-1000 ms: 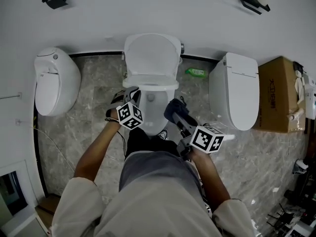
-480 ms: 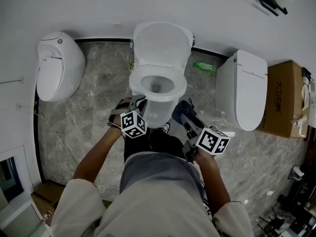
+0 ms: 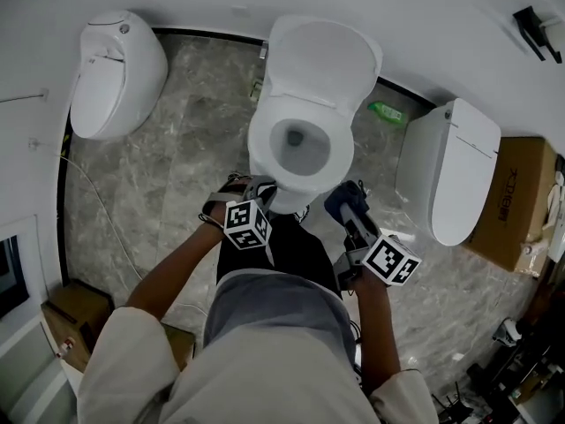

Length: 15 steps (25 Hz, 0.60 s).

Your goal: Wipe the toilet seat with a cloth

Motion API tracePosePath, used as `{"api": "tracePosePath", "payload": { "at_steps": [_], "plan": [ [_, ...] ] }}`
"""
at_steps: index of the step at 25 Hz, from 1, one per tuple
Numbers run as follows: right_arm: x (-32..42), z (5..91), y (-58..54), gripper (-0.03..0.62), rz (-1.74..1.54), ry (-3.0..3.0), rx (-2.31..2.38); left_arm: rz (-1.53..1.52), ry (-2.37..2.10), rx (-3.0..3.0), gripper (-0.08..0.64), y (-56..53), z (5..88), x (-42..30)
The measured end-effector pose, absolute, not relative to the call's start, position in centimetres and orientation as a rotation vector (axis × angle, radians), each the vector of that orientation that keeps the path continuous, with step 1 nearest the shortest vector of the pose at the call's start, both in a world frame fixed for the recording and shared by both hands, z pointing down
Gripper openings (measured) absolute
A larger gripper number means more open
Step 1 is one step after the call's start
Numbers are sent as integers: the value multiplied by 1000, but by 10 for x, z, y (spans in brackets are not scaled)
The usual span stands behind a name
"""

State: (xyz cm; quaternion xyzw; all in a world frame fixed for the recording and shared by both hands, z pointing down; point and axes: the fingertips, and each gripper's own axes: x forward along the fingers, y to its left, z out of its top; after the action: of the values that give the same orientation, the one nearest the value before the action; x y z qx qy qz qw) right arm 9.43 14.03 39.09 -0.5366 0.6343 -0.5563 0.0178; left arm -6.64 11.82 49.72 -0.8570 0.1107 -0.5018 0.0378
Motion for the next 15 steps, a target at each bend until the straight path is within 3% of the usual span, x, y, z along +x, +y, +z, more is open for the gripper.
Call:
{"api": "tracePosePath", "payload": {
  "at_steps": [15],
  "plan": [
    [85,448,158,114,-1897,1979,-1654,-1834,416,-2809,20,177,574,-85]
  ]
}}
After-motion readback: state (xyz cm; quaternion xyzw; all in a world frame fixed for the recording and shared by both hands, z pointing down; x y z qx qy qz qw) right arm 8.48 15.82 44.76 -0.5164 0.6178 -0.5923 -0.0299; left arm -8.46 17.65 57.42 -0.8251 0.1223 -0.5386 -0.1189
